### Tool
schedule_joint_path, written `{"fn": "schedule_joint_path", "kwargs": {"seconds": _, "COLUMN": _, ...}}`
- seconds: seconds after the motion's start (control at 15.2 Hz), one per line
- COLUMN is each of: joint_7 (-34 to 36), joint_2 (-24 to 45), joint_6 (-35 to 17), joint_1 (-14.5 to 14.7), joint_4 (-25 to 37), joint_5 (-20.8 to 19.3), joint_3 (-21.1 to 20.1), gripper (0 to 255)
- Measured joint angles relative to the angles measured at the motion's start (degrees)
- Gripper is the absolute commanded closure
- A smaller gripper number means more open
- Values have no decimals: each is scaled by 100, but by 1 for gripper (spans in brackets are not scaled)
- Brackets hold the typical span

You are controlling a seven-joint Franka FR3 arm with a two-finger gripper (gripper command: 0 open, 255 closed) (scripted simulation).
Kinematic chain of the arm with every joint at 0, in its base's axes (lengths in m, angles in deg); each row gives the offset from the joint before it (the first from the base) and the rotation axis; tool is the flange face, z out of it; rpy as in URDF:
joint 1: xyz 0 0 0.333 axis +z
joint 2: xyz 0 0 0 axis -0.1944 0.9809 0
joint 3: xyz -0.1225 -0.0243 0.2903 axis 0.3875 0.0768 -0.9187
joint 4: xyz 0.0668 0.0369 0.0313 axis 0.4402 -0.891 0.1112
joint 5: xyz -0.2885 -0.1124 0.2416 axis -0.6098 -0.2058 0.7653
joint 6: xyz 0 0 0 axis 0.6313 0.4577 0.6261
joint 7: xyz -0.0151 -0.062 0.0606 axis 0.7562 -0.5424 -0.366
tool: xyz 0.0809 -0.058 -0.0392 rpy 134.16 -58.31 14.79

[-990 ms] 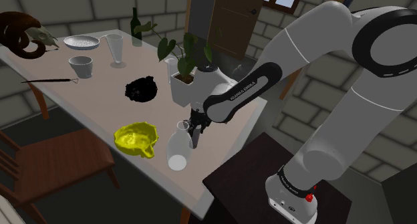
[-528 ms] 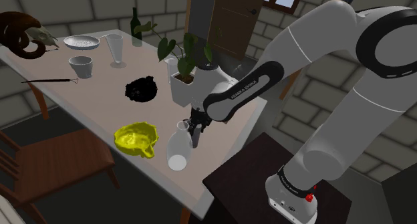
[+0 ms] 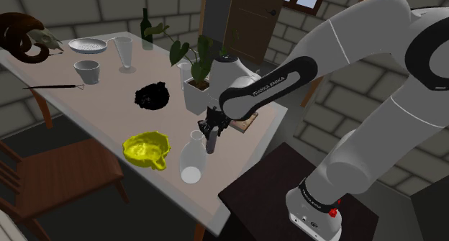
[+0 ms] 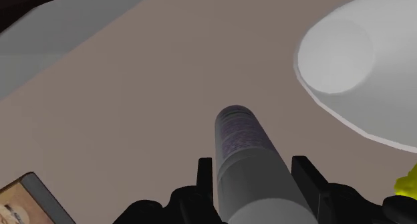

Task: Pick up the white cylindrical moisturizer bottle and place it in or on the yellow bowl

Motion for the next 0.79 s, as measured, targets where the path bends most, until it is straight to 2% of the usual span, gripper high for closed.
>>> {"fn": "schedule_joint_path", "kwargs": {"seconds": 0.79, "joint_7": -272, "joint_2": -746, "joint_6": 1003, "joint_1": 52, "joint_4": 296, "joint_5": 328, "joint_3": 68, "gripper": 255}}
